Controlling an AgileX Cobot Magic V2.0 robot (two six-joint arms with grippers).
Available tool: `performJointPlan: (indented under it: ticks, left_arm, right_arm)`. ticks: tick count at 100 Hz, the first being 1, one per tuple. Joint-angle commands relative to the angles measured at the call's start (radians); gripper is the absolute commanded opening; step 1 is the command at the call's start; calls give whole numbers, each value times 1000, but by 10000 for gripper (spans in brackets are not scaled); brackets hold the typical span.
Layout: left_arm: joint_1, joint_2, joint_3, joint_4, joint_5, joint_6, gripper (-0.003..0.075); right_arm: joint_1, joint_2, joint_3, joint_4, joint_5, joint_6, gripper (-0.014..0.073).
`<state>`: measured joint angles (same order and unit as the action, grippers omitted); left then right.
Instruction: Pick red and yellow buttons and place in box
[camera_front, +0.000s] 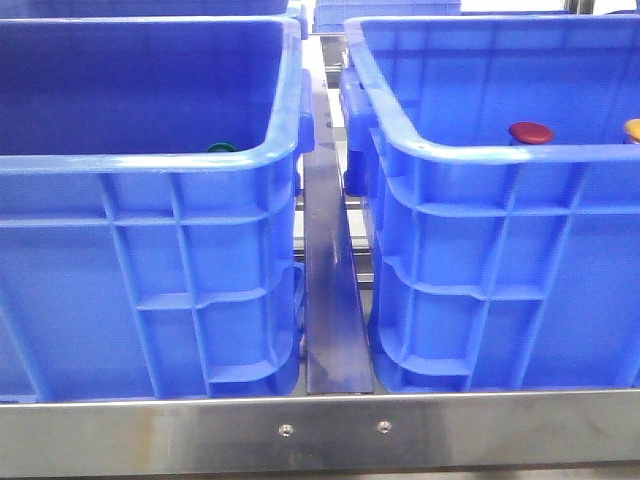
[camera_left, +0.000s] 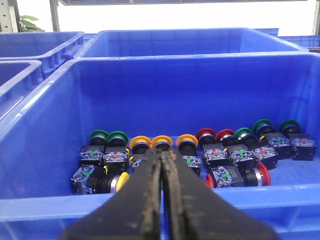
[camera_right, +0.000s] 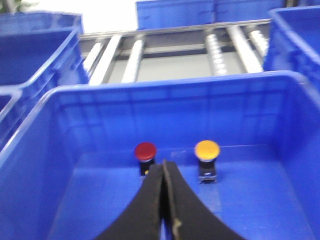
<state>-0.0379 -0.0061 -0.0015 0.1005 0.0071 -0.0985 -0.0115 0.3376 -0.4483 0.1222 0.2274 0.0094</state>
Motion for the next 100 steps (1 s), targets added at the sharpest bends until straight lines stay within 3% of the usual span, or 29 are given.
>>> performJointPlan:
  ticks: [1, 15, 43, 100]
  left_arm:
    - [-8, -30, 20, -1, -86, -5, -20]
    - [-8, -30, 20, -1, -86, -5, -20]
    - [-8, -30, 20, -1, -86, -5, -20]
    - [-8, -30, 20, -1, -86, -5, -20]
  right_arm:
    - [-1, -49, 33, -98, -160, 109, -69]
    - [-1, -153, 146, -96, -246, 114, -69]
    - [-1, -369, 317, -97, -247, 117, -69]
    - [1, -368, 480, -104, -428, 135, -69]
